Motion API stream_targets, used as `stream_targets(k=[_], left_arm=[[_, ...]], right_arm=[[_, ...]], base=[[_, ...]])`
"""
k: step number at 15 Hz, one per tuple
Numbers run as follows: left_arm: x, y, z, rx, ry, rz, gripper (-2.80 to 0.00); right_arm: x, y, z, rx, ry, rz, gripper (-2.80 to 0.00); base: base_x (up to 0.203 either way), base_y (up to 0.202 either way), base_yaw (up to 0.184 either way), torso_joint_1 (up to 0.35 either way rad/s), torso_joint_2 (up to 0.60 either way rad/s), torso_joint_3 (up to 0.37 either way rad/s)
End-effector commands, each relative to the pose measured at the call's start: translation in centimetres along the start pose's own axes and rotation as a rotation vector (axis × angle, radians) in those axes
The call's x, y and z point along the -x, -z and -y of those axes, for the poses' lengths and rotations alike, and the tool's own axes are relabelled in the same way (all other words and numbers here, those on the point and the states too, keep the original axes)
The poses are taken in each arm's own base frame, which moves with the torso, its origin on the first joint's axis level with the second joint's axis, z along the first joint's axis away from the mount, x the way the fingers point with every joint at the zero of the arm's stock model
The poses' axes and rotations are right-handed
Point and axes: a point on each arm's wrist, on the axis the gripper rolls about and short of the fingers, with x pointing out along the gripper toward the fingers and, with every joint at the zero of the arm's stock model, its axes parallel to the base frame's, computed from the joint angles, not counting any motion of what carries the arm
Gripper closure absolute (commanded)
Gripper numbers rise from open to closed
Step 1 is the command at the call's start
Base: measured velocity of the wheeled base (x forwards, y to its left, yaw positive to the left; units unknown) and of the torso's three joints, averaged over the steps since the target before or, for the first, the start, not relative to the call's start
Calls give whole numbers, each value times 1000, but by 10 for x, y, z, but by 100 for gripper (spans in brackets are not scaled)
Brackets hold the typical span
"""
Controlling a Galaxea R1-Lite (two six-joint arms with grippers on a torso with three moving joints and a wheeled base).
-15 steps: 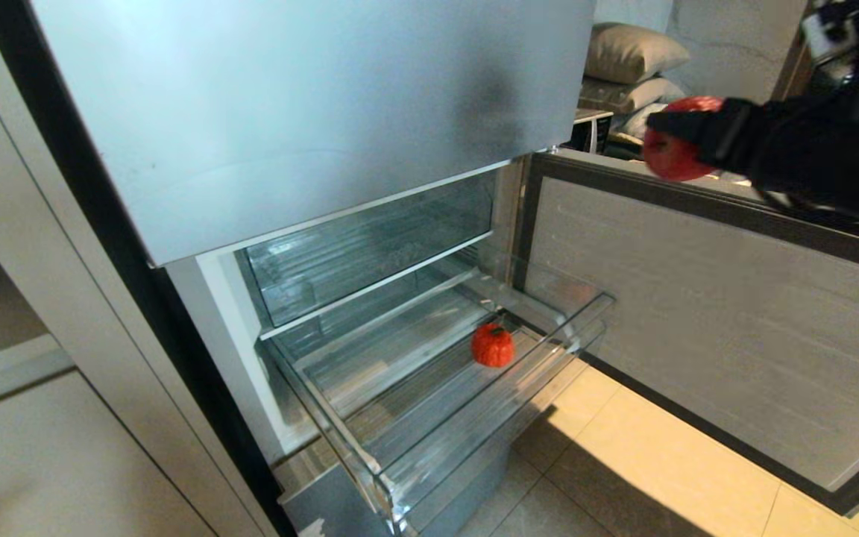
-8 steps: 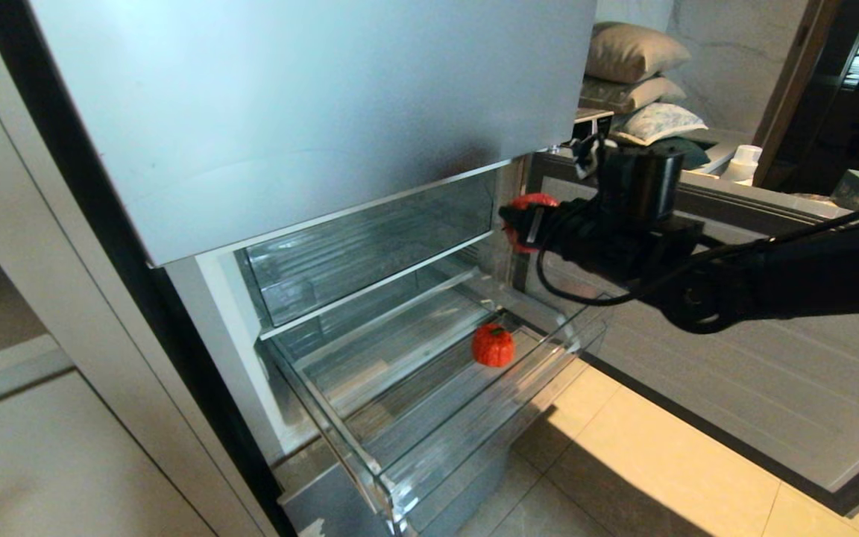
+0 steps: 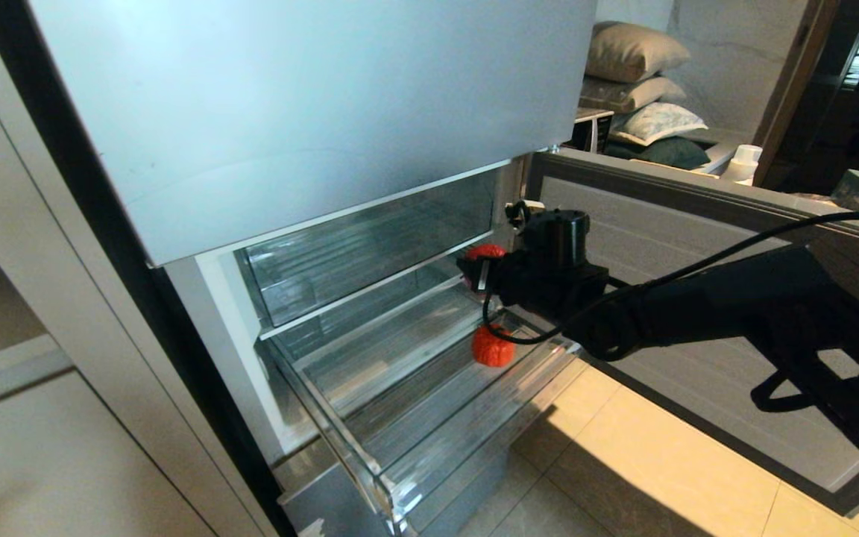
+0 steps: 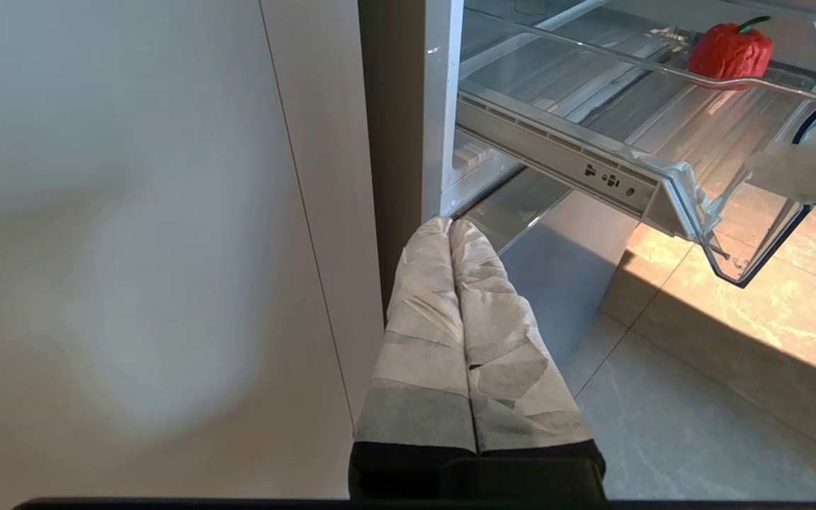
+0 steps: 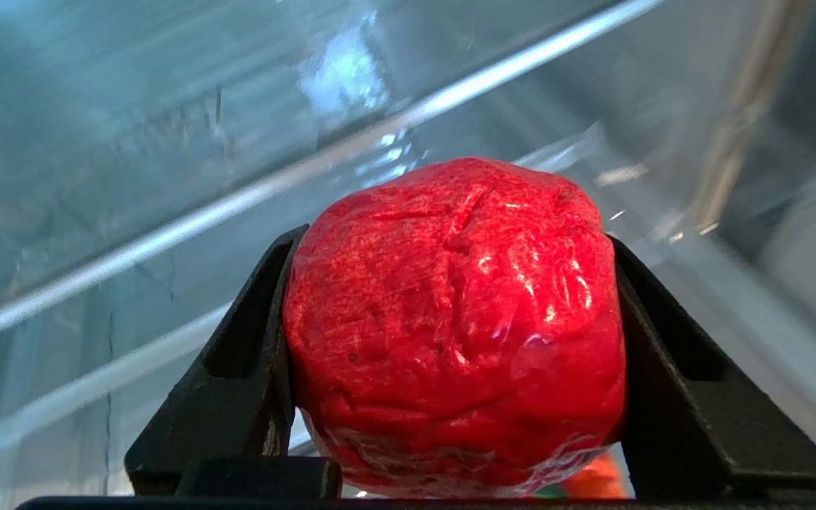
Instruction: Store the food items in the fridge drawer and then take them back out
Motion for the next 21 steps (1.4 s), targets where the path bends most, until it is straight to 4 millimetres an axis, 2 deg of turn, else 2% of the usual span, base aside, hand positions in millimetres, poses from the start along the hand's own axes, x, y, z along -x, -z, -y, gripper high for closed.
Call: stream_targets(k=[1,3,7,12,15,16,21], left_arm=[[0,0,0,0,0,0,0],[0,0,0,0,0,0,0],[0,0,0,0,0,-1,0],[0,0,0,0,0,0,0],[0,0,0,-1,0,0,0],[0,0,0,-1,0,-1,0],[0,0,0,-2,0,0,0]], right_arm=[[-11,21,-7,2,-16,-33,0],[-10,29,-21,7,-50,-70,0],[-9,45,-37,20,-76,-122,0],[-5,60,-44,46,-70,-223,0],[-4,62,-45,50,-70,-238,0],[-3,62,-47,51,-75,-238,-280],[0,55,-50,47,-75,-224,-280]], base=[[0,0,0,0,0,0],[0,0,0,0,0,0],[0,0,0,0,0,0],[0,0,0,0,0,0],[0,0,0,0,0,0],[0,0,0,0,0,0],[0,0,0,0,0,0]])
